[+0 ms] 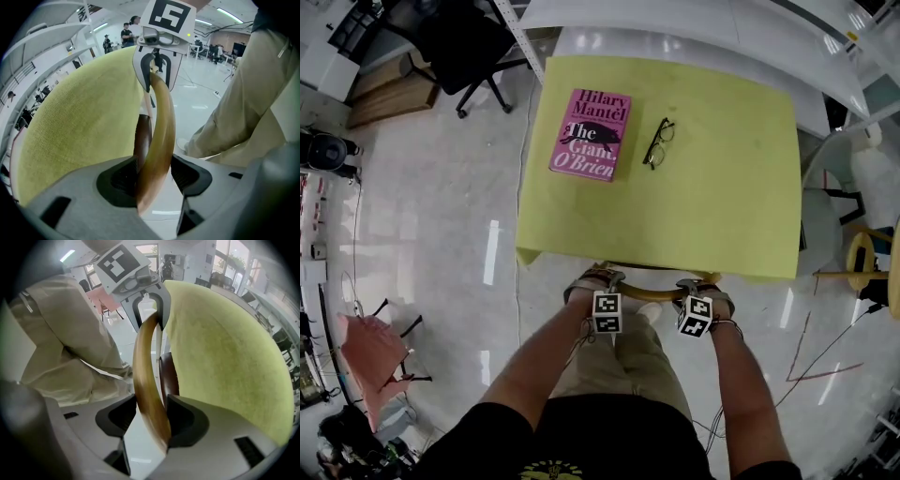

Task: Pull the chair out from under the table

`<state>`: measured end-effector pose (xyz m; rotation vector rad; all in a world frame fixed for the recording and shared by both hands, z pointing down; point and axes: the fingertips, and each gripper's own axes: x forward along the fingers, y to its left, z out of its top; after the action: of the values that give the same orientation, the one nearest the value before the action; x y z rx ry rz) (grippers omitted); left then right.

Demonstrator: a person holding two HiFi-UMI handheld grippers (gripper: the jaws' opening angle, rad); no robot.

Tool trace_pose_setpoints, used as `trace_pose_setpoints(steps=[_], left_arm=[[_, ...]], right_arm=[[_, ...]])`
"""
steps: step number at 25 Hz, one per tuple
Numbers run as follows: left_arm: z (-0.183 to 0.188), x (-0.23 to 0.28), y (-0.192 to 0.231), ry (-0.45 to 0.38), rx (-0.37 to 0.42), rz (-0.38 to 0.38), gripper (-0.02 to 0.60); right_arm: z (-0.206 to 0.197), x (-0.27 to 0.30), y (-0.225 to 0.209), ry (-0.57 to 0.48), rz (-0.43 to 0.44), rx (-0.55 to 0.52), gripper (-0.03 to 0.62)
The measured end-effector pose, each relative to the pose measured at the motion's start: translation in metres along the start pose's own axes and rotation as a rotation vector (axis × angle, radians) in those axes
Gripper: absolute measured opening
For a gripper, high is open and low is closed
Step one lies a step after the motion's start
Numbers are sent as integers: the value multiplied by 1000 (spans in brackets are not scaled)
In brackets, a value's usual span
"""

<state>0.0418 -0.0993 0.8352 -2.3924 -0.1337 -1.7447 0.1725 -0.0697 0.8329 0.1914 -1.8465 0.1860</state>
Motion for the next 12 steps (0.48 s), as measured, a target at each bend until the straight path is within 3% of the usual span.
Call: trace_pose_setpoints(steps=[12], left_arm=[[-8, -4, -12, 9, 125, -44, 213]], right_arm=[[7, 2, 29, 16, -40, 124, 193]])
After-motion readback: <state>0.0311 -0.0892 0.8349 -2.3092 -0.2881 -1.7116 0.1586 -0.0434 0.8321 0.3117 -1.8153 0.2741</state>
